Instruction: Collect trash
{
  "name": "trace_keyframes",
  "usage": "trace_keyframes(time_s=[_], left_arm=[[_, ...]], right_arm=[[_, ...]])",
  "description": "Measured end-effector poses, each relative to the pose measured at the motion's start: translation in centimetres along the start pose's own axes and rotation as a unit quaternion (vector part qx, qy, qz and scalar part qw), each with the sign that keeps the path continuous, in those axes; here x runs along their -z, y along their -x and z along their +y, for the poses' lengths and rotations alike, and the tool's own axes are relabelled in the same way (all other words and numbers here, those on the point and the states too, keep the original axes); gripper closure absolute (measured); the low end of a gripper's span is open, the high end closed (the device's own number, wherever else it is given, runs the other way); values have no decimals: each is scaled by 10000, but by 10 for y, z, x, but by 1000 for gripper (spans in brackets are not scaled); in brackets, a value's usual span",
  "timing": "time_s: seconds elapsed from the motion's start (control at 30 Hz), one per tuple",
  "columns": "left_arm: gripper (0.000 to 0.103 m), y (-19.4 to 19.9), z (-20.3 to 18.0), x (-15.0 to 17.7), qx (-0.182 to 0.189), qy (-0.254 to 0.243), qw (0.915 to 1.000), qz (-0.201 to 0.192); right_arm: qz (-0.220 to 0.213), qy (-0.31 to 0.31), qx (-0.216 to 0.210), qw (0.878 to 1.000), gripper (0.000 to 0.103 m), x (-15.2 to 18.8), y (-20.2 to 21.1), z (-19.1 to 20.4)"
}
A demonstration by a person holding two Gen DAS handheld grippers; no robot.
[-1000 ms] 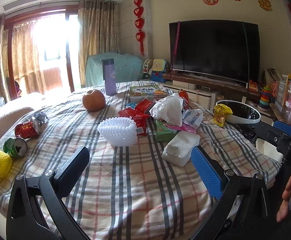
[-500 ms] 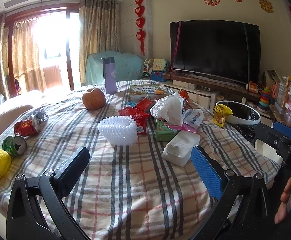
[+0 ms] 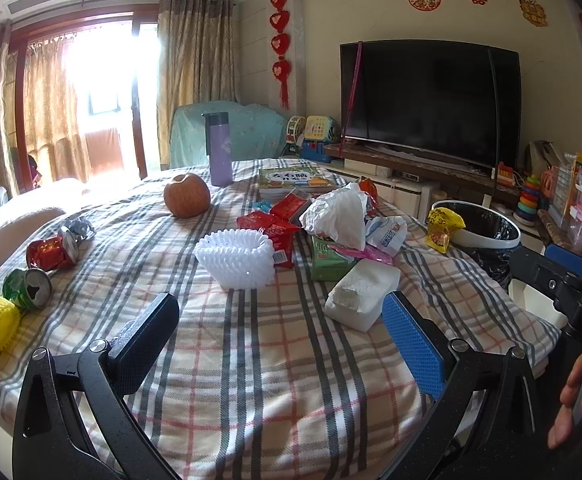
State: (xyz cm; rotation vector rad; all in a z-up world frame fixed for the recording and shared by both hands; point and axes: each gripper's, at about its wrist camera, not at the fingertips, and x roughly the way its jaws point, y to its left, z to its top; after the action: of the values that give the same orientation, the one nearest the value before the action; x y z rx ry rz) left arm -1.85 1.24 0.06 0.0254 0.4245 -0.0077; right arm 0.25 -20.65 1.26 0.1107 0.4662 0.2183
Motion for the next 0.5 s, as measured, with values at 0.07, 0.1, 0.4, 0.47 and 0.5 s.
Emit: trace_keyframes(time_s=[0.07,0.1,0.4,0.47,0.5], left_arm=[[0,0,0,0,-2,-3,10000,-1],[0,0,0,1,2,-1,10000,3],[0,-2,1,3,26,30,10000,34],[0,-4,2,3,37,49,10000,48],[0,-5,4,3,42,64,10000,55]], right_arm=[[11,5,-1,10000,0,1,-1,0],[17,7,-9,10000,0,1,-1,1],[92,5,-52,9999,0,3,-5,2],[100,10,-56,9999,0,4,-7,4],[108,13,-57,9999,0,4,-7,4]])
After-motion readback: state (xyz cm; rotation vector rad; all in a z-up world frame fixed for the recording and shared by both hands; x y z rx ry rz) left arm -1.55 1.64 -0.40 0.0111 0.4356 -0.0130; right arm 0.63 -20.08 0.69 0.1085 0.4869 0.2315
